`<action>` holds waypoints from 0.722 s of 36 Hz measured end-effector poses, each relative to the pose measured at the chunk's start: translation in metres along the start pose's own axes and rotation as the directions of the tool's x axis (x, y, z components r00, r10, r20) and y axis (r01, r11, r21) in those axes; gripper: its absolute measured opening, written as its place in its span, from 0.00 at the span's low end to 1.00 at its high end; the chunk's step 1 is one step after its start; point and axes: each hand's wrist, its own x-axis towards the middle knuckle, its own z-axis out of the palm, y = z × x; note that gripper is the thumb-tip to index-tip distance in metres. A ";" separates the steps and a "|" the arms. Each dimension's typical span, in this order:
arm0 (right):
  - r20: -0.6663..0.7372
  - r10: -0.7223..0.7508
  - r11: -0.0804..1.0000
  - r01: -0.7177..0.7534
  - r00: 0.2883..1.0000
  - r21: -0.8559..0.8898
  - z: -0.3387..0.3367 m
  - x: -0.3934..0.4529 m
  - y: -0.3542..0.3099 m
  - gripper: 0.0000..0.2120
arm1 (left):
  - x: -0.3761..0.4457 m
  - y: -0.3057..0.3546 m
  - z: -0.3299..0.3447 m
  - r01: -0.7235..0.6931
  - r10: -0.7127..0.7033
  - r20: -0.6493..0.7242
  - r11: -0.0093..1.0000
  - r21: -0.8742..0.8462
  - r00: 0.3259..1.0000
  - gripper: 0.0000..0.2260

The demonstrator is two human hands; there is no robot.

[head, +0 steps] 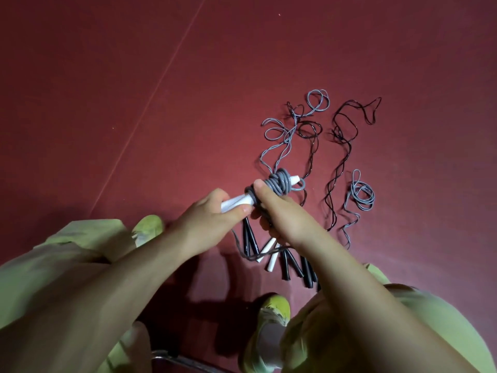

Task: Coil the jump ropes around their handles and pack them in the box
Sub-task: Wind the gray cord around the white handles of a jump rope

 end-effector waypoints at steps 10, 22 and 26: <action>-0.085 -0.029 0.991 0.040 0.996 0.130 0.004 0.004 0.000 0.19 | 0.001 0.000 -0.012 0.149 0.014 0.337 0.879 -0.453 0.941 0.17; 0.045 -0.187 0.843 0.137 0.981 0.520 0.009 0.006 -0.001 0.17 | -0.005 -0.003 -0.020 0.613 0.320 0.776 0.480 -0.627 0.543 0.33; 0.081 -0.205 0.925 0.166 0.975 0.340 0.009 0.007 0.001 0.24 | -0.003 0.001 -0.024 0.636 0.187 0.784 0.489 -0.597 0.592 0.31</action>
